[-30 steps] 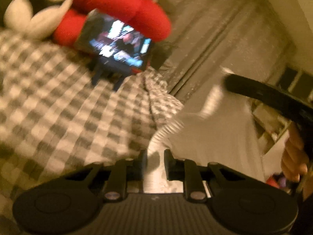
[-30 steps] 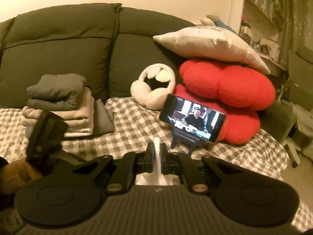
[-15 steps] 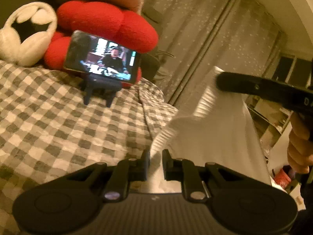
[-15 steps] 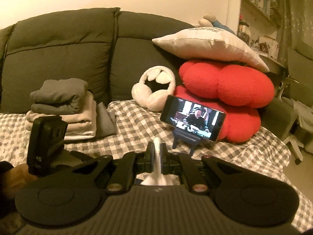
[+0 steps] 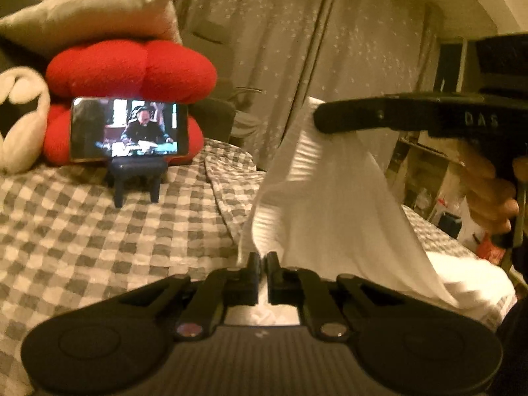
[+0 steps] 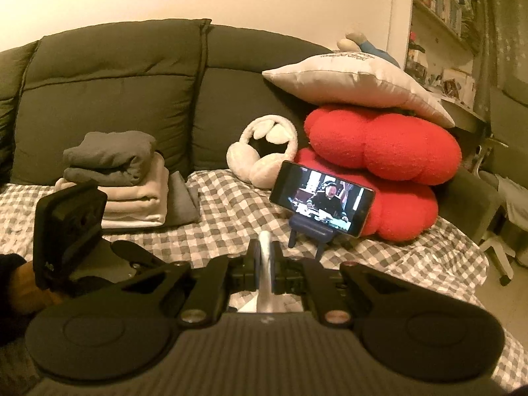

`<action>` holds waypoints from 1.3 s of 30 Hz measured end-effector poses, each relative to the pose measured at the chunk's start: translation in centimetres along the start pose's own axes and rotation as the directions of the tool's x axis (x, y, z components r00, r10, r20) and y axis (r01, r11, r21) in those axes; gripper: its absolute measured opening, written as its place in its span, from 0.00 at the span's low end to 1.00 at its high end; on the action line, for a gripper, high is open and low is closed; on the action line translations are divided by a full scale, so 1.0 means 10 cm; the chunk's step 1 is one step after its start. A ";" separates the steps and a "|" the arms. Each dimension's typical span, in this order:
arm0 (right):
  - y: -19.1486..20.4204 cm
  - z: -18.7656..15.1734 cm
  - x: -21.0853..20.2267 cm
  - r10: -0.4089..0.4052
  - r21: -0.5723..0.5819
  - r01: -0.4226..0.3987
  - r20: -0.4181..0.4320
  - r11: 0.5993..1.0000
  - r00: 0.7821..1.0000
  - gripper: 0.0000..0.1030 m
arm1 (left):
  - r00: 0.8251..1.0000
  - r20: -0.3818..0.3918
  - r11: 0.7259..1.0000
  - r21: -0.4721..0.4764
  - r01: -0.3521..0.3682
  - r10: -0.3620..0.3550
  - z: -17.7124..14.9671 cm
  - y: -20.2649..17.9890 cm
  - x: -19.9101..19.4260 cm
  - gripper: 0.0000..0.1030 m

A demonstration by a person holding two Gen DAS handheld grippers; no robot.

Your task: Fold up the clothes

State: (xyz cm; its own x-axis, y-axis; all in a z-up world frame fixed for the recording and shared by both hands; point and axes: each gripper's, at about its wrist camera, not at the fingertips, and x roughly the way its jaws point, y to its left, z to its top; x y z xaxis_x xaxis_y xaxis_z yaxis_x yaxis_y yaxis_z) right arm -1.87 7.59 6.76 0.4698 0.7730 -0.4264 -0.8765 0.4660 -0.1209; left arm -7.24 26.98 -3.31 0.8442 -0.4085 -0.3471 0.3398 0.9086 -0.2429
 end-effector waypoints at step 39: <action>0.86 -0.48 0.62 0.186 -0.206 -0.244 -0.269 0.948 0.945 0.07 | 0.996 -0.093 0.935 -0.352 -0.034 0.001 0.03 0.85 -0.15 0.26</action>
State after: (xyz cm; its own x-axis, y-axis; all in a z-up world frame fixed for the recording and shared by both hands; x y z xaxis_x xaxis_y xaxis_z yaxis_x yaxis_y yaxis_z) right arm -6.96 14.33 -1.24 0.2531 0.7013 -0.6664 -0.9671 0.1642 -0.1946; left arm -5.46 35.32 -4.61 0.8025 -0.4136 -0.4302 0.1428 0.8330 -0.5345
